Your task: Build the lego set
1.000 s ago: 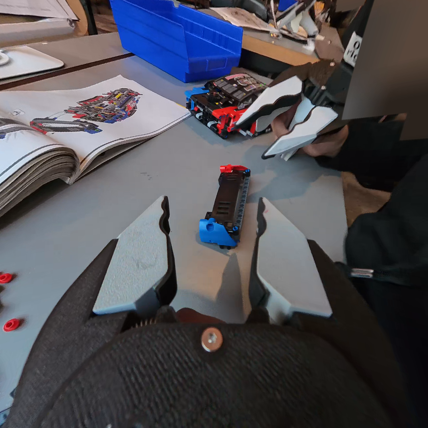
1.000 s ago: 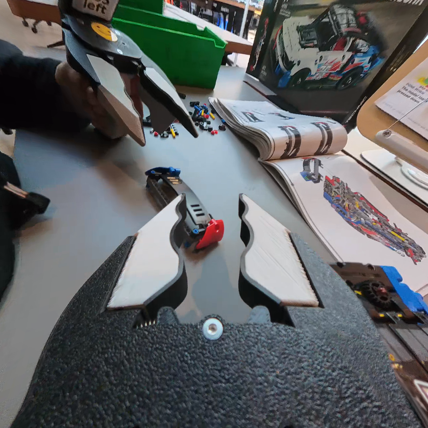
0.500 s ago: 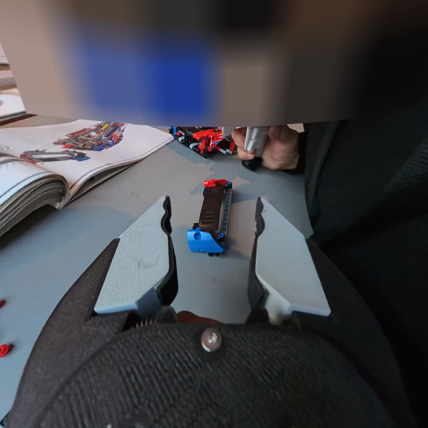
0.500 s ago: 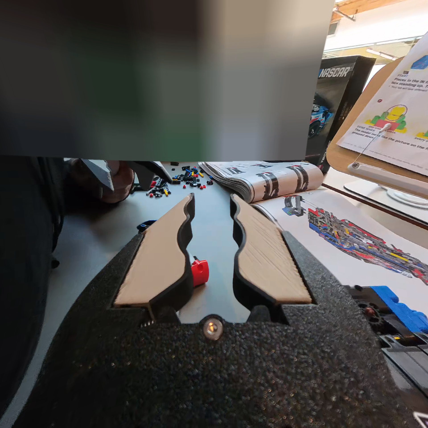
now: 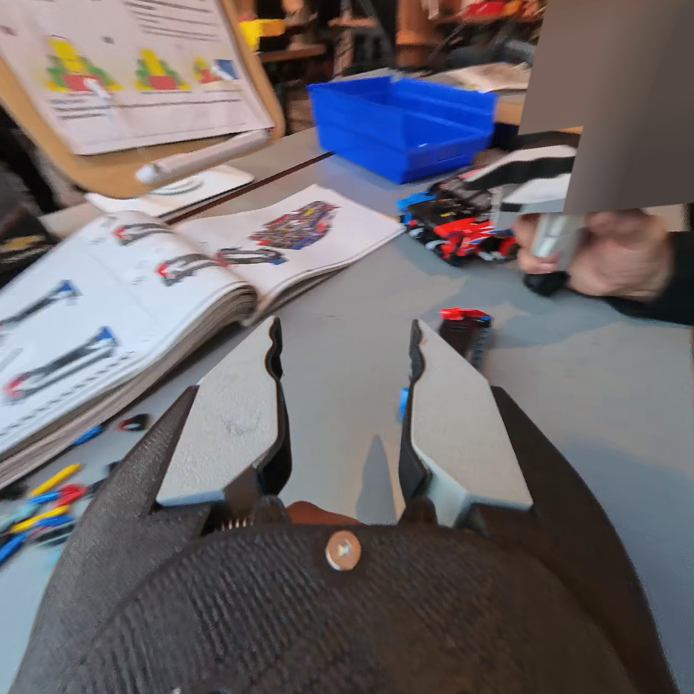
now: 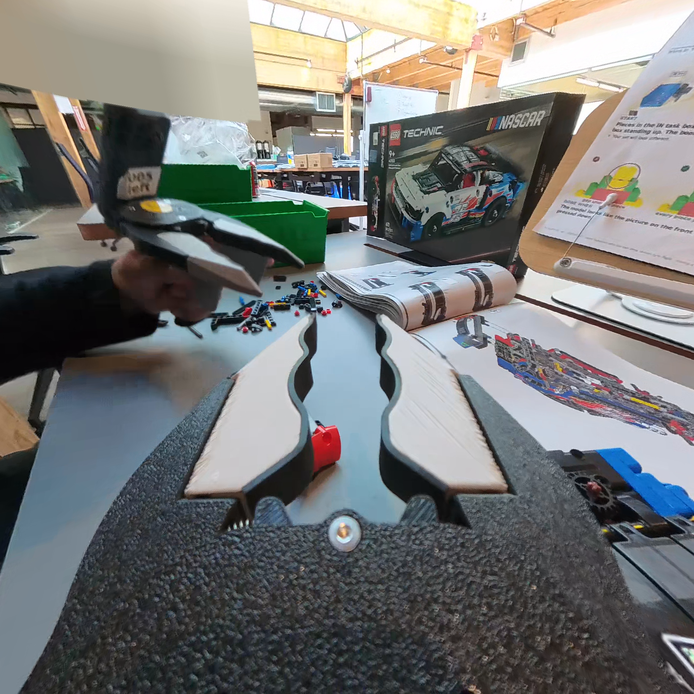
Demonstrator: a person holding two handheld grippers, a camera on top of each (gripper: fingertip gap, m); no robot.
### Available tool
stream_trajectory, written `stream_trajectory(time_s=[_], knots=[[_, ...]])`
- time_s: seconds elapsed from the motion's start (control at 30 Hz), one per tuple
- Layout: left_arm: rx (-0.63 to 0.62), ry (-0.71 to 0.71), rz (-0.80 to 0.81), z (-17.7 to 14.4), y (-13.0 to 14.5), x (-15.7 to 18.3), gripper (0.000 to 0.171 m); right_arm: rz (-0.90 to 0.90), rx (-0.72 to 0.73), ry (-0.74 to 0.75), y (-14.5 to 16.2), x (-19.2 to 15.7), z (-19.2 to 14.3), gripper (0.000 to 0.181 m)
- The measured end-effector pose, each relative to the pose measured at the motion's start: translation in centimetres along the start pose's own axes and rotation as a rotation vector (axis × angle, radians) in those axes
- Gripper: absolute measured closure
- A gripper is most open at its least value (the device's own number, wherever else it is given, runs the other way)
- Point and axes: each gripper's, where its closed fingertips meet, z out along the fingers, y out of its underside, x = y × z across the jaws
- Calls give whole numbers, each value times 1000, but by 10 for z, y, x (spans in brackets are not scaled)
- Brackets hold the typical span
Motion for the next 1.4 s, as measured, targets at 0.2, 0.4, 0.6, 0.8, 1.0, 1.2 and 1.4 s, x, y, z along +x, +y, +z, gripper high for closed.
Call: stream_trajectory(time_s=[0.2,0.4,0.6,0.8,1.0,1.2,1.4], knots=[[-207,-224,155,7,-42,-35,117,-17,-15,45,2,3,0,152],[-414,-249,237,58,-48,-88,125,23,-15,40,2,3,2,152],[-570,-160,186,114,0,-130,127,-12,-141,76,14,1,24,156],[-762,-212,169,100,52,-168,151,-212,-343,256,3,43,89,181],[-744,-235,145,89,70,-172,171,-190,-600,365,39,112,182,181],[-693,-271,136,76,74,-175,171,-146,-797,306,91,137,206,181],[-692,-236,-3,54,81,-184,171,-131,-869,250,100,142,194,181]])
